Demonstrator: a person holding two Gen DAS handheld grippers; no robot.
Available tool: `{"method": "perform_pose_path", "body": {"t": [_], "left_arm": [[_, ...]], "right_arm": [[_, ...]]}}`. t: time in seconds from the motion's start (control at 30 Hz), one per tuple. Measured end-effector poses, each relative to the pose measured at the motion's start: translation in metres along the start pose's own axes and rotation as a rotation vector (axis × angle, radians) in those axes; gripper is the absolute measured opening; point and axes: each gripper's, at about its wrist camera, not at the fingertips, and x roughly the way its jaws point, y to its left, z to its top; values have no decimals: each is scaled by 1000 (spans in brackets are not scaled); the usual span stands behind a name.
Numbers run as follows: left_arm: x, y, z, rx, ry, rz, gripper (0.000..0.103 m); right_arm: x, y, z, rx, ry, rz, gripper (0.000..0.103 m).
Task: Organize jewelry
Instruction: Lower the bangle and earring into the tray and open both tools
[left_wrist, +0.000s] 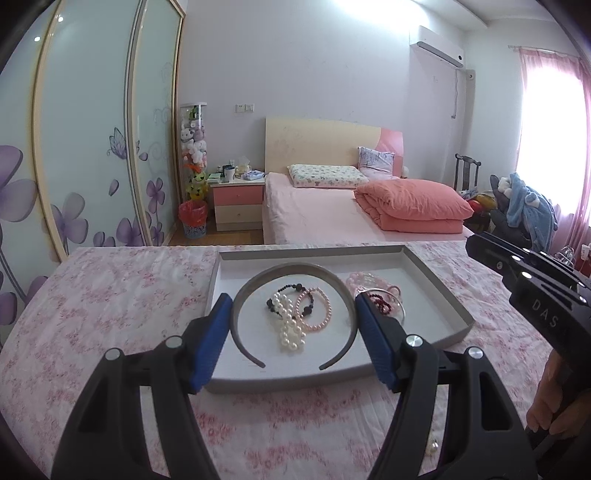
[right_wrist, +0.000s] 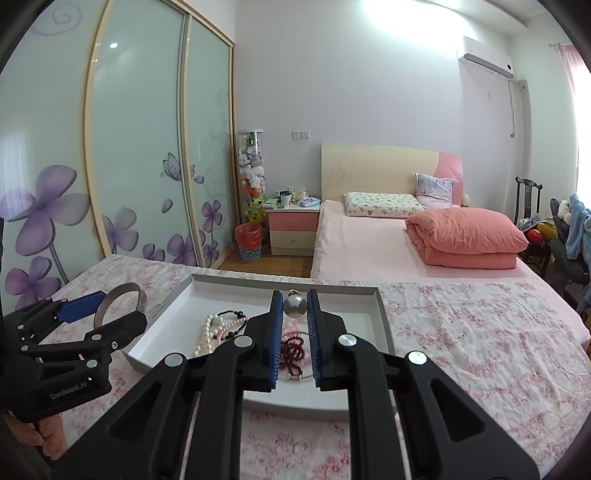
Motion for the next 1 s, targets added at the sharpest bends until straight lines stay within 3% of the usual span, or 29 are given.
{"method": "perform_pose_path", "body": {"t": [0.27, 0.6, 0.83, 1.0], "left_arm": [[31, -3, 9, 11, 12, -6, 66], [77, -3, 10, -5, 91, -34, 65], [84, 0, 14, -1, 80, -29, 61], [78, 18, 17, -41, 79, 4, 61]], "right_arm": [[37, -5, 1, 25, 47, 2, 14], [85, -14, -6, 80, 150, 33, 14], [102, -19, -12, 134, 219, 65, 15], [93, -28, -10, 163, 214, 70, 17]]}}
